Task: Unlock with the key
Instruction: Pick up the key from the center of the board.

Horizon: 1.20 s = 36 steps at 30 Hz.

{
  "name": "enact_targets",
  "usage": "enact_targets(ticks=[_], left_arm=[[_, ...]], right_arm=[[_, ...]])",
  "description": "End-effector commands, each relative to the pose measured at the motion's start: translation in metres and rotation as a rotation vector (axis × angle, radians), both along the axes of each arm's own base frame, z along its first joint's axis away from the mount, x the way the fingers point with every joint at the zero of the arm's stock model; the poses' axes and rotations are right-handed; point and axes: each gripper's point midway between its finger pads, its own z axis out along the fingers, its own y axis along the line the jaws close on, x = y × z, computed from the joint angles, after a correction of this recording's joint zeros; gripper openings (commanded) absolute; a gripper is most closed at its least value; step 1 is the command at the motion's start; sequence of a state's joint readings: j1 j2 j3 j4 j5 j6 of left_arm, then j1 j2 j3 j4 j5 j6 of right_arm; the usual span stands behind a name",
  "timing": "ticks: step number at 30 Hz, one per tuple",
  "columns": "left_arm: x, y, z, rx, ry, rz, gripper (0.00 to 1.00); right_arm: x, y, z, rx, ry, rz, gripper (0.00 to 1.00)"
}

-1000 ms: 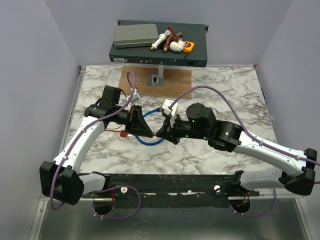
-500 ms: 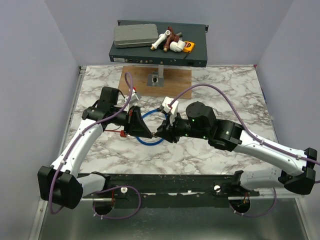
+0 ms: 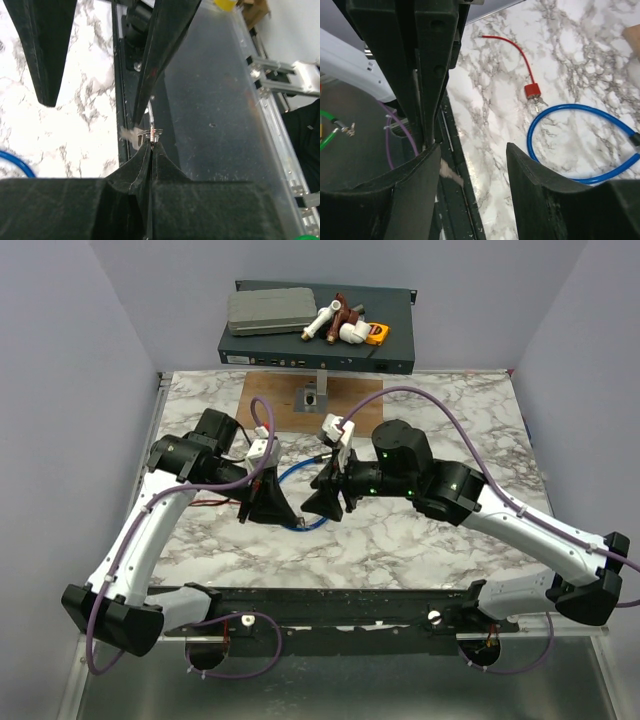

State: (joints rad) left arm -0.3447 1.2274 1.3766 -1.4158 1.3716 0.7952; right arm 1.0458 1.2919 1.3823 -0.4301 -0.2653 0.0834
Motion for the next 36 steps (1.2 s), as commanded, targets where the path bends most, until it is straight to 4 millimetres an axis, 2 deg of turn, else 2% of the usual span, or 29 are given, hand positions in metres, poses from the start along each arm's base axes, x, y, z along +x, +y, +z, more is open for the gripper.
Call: enact_targets(ticks=[1,11,16,20,23,26,29,32,36], left_arm=[[-0.007,0.008,-0.011,0.069,-0.135,0.036,0.00],[-0.005,0.007,-0.010,0.094,-0.175,0.088,0.00],[-0.003,0.006,-0.009,0.091,-0.166,0.096,0.00],[-0.001,0.005,-0.008,0.086,-0.165,0.098,0.00],[-0.001,0.004,-0.008,0.082,-0.163,0.096,0.00],[-0.003,0.005,-0.008,0.079,-0.159,0.091,0.00],[-0.004,0.005,-0.010,0.079,-0.156,0.089,0.00],[-0.004,0.005,-0.010,0.078,-0.153,0.086,0.00],[-0.004,0.005,-0.010,0.078,-0.153,0.085,0.00]], right_arm=[[-0.031,0.001,0.006,0.030,0.078,0.152,0.58],[-0.044,0.009,-0.005,0.028,0.151,0.225,0.56],[-0.043,0.013,-0.008,0.058,0.161,0.221,0.55],[-0.039,0.018,-0.014,0.063,0.181,0.198,0.50],[-0.038,0.019,-0.019,0.062,0.189,0.189,0.40],[-0.035,0.018,-0.017,0.077,0.177,0.174,0.21],[-0.034,0.017,-0.016,0.089,0.166,0.166,0.08],[-0.032,0.017,-0.018,0.088,0.163,0.150,0.07],[-0.031,0.015,-0.018,0.093,0.150,0.142,0.20]])
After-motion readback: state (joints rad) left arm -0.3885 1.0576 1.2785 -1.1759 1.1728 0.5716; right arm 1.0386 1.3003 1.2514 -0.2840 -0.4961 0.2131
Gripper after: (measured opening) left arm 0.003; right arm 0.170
